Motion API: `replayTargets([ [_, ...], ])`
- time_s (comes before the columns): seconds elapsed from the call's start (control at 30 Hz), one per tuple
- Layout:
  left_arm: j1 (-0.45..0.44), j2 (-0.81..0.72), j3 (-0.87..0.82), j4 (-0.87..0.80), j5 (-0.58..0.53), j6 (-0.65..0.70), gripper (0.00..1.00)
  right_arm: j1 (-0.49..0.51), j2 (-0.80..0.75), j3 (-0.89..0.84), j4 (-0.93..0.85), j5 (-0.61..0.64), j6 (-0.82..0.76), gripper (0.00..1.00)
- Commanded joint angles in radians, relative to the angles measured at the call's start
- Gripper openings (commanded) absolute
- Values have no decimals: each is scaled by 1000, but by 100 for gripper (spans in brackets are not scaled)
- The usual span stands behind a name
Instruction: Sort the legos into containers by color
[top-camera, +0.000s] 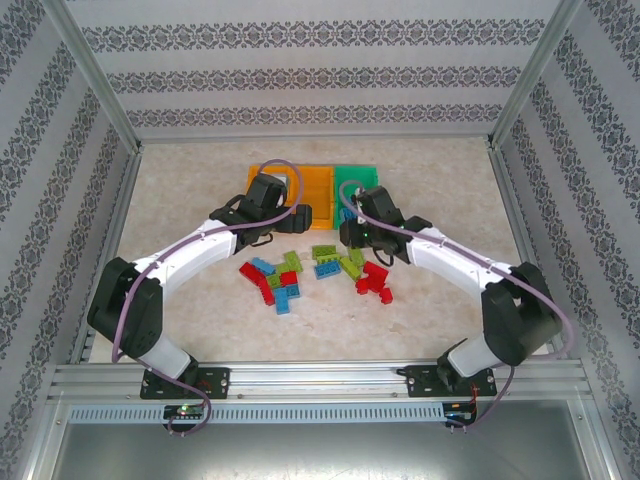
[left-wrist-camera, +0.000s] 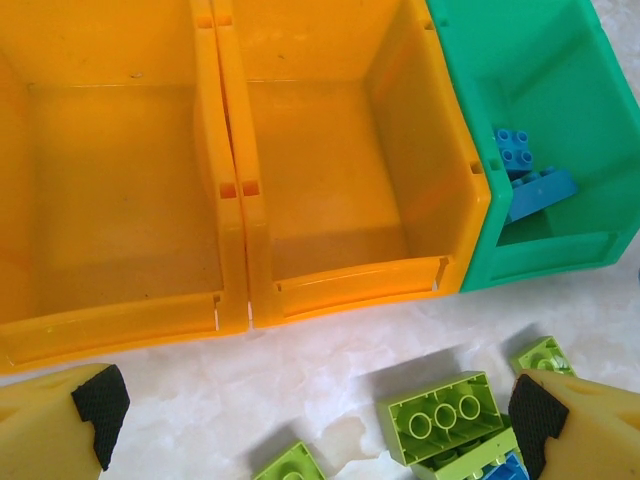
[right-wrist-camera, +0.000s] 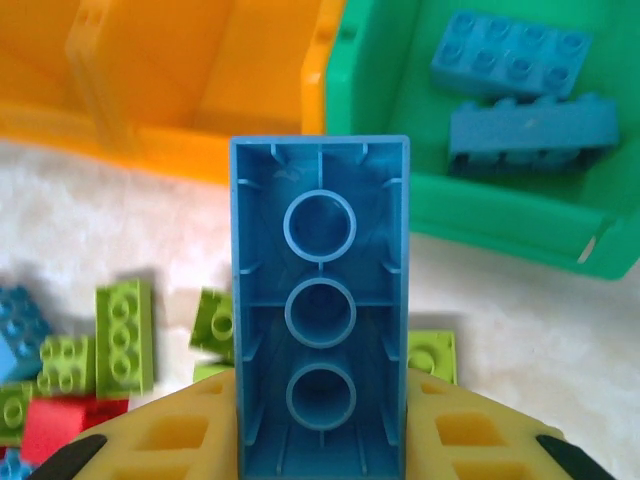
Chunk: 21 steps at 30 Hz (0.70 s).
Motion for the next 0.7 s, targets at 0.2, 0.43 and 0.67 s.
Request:
replayTargets([
  [0.2, 13, -51, -34, -47, -38, -12, 99, -108, 190, 175, -55, -5, 130, 25],
  [0.43, 13, -95, -56, -123, -73, -3, 99, -149, 301, 310, -89, -49, 134, 33],
  [0.67, 13, -114, -107, -197, -76, 9, 99, -173, 347, 369, -104, -96, 171, 57],
])
